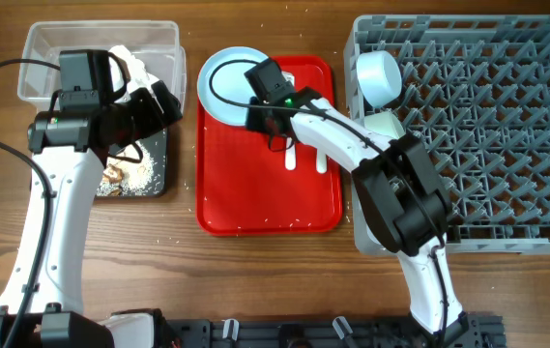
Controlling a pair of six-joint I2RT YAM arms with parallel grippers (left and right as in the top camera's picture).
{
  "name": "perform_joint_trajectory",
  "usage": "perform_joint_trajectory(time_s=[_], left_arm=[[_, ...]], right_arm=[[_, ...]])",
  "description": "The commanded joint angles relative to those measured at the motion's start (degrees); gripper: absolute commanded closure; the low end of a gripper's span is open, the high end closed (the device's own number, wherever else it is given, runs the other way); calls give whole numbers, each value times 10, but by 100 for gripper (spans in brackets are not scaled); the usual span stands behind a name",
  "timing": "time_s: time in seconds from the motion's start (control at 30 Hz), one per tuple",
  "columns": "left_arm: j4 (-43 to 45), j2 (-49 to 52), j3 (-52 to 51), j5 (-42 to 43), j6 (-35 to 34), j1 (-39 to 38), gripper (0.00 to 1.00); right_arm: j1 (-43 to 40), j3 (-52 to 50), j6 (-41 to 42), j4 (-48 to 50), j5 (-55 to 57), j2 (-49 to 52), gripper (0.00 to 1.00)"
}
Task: Sort waste into correct bins and load items into the dishwasher rack
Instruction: 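Grasp the light-blue plate with the right gripper and stand it in the rack, then pick the white fork with the right gripper and insert it in the rack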
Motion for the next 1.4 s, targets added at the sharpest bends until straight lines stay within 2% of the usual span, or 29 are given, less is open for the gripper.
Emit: perform_joint_trajectory(time_s=[0.0, 0.03, 0.1, 0.27, 0.4, 0.53, 0.57, 0.6, 0.73, 0.8, 0.87, 0.9, 0.97, 1.0, 1.03, 1.07, 1.1, 1.17, 1.23, 1.37], left_arm=[[1, -2, 6, -3, 3, 3, 0], [1, -2, 6, -3, 3, 3, 0], [1, -2, 6, -3, 3, 3, 0], [1, -2, 6, -3, 3, 3, 0], [2, -2, 6, -3, 3, 3, 0], [1, -2, 6, -3, 3, 3, 0], [2, -2, 6, -3, 3, 3, 0], [2, -2, 6, -3, 3, 3, 0], [2, -2, 6, -3, 3, 3, 0], [2, -2, 6, -3, 3, 3, 0], [2, -2, 6, -3, 3, 3, 0], [1, -2, 6, -3, 3, 3, 0], [2, -2, 6, -3, 3, 3, 0], [1, -2, 6, -3, 3, 3, 0], [2, -2, 6, -3, 3, 3, 0], [1, -2, 6, -3, 3, 3, 0], [2, -2, 6, -3, 3, 3, 0], [2, -2, 6, -3, 3, 3, 0], [2, -2, 6, -3, 3, 3, 0], [1, -2, 6, -3, 3, 3, 0]], right_arm=[[-2, -2, 10, -37, -56, 14, 70], [-3, 0, 10, -58, -63, 11, 76], [-10, 5, 8, -87, -63, 2, 79], [-52, 12, -82, -142, -61, -39, 80], [-55, 12, -96, -129, -61, -39, 71], [-34, 11, -96, -113, -60, -24, 70], [-32, 11, -96, -111, -60, -21, 72], [-32, 11, -95, -113, -60, -21, 96], [-43, 11, -112, -121, -61, -52, 96], [-62, 12, -163, -122, -52, -136, 96], [-83, 12, -188, -124, 23, -245, 96], [-97, 12, -198, -123, 128, -318, 96], [-119, 12, -202, -126, 339, -402, 96], [-135, 12, -240, -131, 453, -445, 96], [-150, 12, -293, -134, 505, -468, 96], [-177, 12, -389, -140, 537, -484, 96], [-196, 11, -442, -150, 538, -484, 96], [-237, -1, -465, -150, 578, -459, 96], [-263, -7, -526, -147, 581, -410, 96], [-266, -7, -584, -83, 581, -306, 96]])
